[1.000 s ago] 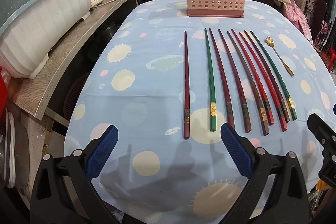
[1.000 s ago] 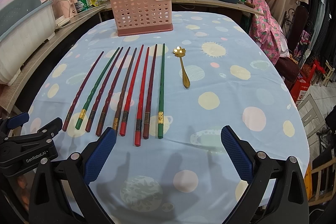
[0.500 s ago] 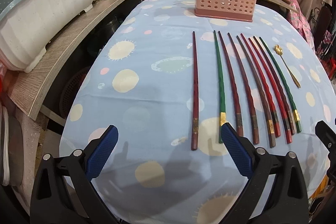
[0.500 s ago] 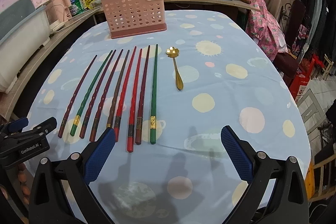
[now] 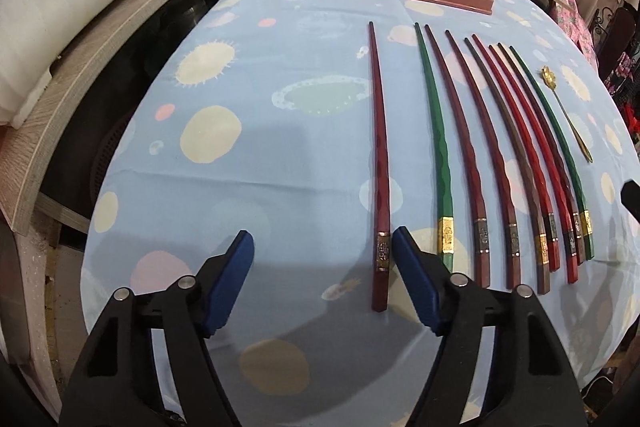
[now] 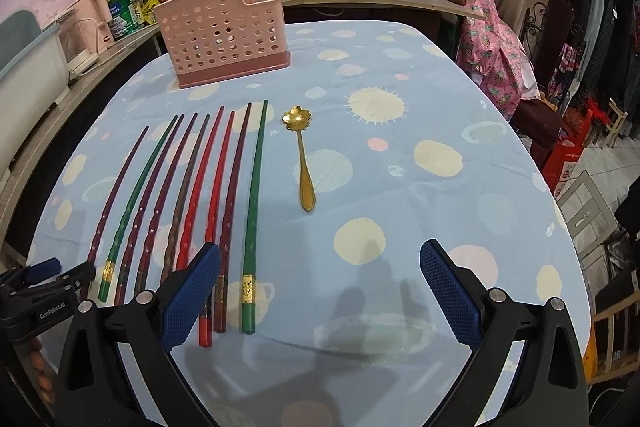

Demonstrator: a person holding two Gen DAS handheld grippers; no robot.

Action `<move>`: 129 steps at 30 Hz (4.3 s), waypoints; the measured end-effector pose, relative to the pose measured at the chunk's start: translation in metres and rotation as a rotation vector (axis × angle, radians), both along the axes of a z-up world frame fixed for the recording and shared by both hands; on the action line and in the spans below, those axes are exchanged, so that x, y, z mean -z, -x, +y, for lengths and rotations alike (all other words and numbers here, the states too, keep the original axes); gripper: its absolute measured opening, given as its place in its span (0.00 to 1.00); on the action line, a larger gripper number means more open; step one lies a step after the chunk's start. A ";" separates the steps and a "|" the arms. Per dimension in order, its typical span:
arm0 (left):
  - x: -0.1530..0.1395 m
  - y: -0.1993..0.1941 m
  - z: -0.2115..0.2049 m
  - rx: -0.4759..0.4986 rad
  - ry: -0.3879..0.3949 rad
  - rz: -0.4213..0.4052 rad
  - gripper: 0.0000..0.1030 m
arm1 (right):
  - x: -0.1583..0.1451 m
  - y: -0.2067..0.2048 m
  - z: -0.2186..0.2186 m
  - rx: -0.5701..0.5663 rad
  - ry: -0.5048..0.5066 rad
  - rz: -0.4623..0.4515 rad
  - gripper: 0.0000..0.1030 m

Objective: Organize utensils
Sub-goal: 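Grasp the dark red chopstick with the left tool while the right tool grasps the gold spoon, then lift and carry the chopstick and spoon with both tools over the pink basket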

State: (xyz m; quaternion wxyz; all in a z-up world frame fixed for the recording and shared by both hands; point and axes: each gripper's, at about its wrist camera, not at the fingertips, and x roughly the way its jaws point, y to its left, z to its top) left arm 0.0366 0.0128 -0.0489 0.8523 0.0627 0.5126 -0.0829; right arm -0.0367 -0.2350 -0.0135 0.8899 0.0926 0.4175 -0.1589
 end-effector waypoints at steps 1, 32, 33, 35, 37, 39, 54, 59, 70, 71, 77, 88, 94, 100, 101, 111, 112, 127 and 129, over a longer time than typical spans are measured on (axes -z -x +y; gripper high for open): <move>0.000 0.000 0.000 0.004 0.007 0.004 0.63 | 0.001 -0.003 -0.002 0.001 0.002 0.002 0.89; -0.020 -0.014 0.005 0.038 0.101 0.039 0.07 | 0.023 -0.062 -0.021 -0.065 -0.119 0.063 0.10; -0.023 -0.014 0.006 0.035 0.104 0.032 0.07 | 0.019 -0.062 -0.021 -0.066 -0.116 0.057 0.10; -0.030 -0.017 0.008 0.028 0.110 0.016 0.07 | 0.011 -0.062 -0.022 -0.067 -0.114 0.047 0.10; -0.038 -0.020 0.009 0.021 0.119 0.002 0.07 | 0.003 -0.062 -0.024 -0.066 -0.109 0.033 0.10; -0.049 -0.024 0.010 0.015 0.126 -0.022 0.07 | -0.006 -0.063 -0.027 -0.060 -0.108 0.018 0.10; -0.142 -0.082 -0.003 0.008 0.165 -0.267 0.07 | -0.052 -0.088 -0.058 -0.021 -0.091 -0.083 0.02; -0.163 -0.106 -0.010 0.001 0.160 -0.333 0.07 | -0.061 -0.100 -0.063 -0.022 -0.085 -0.102 0.02; -0.184 -0.138 -0.017 0.000 0.134 -0.387 0.07 | -0.106 -0.130 -0.078 -0.021 -0.076 -0.201 0.02; -0.184 -0.138 -0.015 -0.002 0.141 -0.384 0.07 | -0.106 -0.132 -0.078 -0.023 -0.078 -0.203 0.02; -0.187 -0.135 0.005 -0.030 0.128 -0.383 0.07 | -0.095 -0.135 -0.067 -0.054 -0.083 -0.183 0.02; -0.204 -0.138 0.046 -0.106 0.062 -0.450 0.07 | -0.083 -0.129 -0.052 -0.084 -0.093 -0.159 0.02; -0.179 -0.120 0.037 -0.060 0.047 -0.417 0.07 | -0.072 -0.122 -0.042 -0.091 -0.097 -0.133 0.02; -0.189 -0.105 0.032 -0.018 0.092 -0.402 0.07 | -0.069 -0.120 -0.038 -0.101 -0.100 -0.128 0.02; -0.194 -0.104 0.030 -0.015 0.093 -0.406 0.07 | -0.068 -0.121 -0.038 -0.103 -0.101 -0.128 0.02; -0.219 -0.110 0.003 0.019 0.052 -0.466 0.07 | -0.082 -0.135 -0.047 -0.132 -0.092 -0.167 0.02; -0.218 -0.110 0.003 0.015 0.056 -0.463 0.07 | -0.082 -0.135 -0.047 -0.135 -0.089 -0.168 0.02; -0.198 -0.066 0.023 -0.050 0.054 -0.419 0.07 | -0.077 -0.108 -0.037 -0.192 -0.100 -0.167 0.02; -0.201 -0.058 0.026 -0.065 0.047 -0.414 0.07 | -0.077 -0.107 -0.037 -0.206 -0.105 -0.164 0.02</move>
